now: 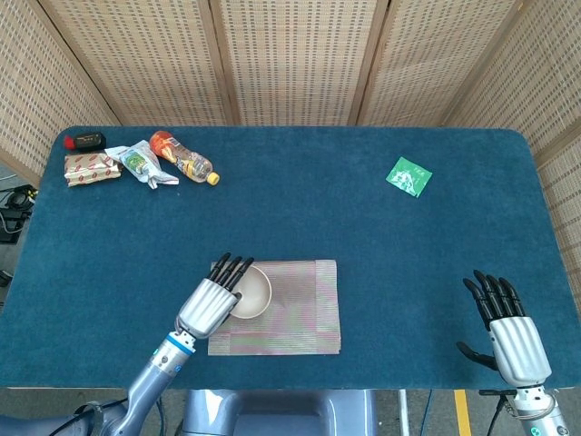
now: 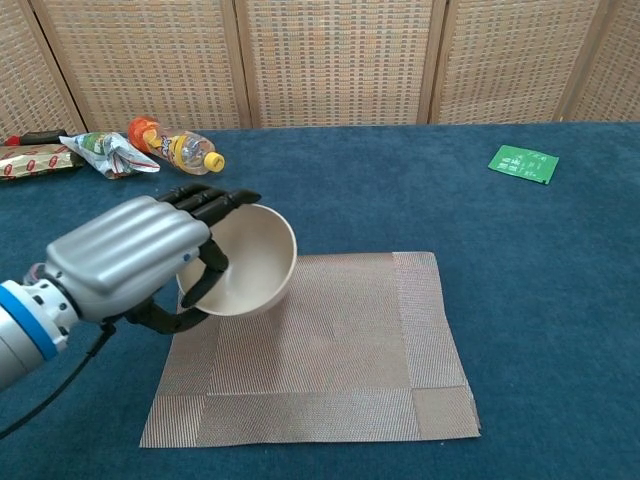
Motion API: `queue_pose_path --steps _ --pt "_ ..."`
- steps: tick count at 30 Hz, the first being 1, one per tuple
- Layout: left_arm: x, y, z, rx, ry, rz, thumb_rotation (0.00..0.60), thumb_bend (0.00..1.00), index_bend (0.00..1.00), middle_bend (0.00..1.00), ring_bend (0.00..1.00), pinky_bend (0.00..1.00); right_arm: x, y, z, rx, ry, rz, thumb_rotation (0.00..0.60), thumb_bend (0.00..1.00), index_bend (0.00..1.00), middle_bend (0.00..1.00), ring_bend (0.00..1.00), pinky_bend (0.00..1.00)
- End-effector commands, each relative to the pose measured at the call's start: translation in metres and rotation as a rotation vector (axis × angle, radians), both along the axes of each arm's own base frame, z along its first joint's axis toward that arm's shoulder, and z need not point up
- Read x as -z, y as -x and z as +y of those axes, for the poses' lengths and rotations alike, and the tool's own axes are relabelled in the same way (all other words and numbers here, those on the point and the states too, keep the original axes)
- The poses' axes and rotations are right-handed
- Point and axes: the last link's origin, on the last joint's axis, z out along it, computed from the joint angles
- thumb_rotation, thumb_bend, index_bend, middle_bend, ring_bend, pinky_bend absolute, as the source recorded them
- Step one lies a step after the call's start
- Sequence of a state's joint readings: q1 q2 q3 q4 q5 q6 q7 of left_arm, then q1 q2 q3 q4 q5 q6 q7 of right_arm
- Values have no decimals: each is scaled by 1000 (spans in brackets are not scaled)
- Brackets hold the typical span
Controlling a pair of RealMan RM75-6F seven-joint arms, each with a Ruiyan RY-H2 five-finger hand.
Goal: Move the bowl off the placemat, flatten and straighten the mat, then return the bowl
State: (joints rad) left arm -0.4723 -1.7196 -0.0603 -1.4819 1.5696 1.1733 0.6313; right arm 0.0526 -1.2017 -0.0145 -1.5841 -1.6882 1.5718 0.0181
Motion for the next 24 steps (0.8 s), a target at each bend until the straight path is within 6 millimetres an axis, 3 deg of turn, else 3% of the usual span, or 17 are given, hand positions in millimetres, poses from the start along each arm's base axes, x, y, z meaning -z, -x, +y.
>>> queue_pose_path --steps 1,10,18,24 --pt "-18 21 2 -33 -30 -2 600 392 767 0 0 0 2 -1 1 -2 -4 5 600 177 0 0 0 0" --pt "-56 86 4 -118 -86 50 600 392 767 0 0 0 5 -3 2 -9 -8 17 600 177 0 0 0 0" --pt "-68 156 9 -273 -106 126 600 391 767 0 0 0 5 -2 2 -7 -7 21 600 177 0 0 0 0" --pt "-78 191 12 -355 -132 160 600 392 765 0 0 0 7 -2 1 -6 -8 27 600 177 0 0 0 0"
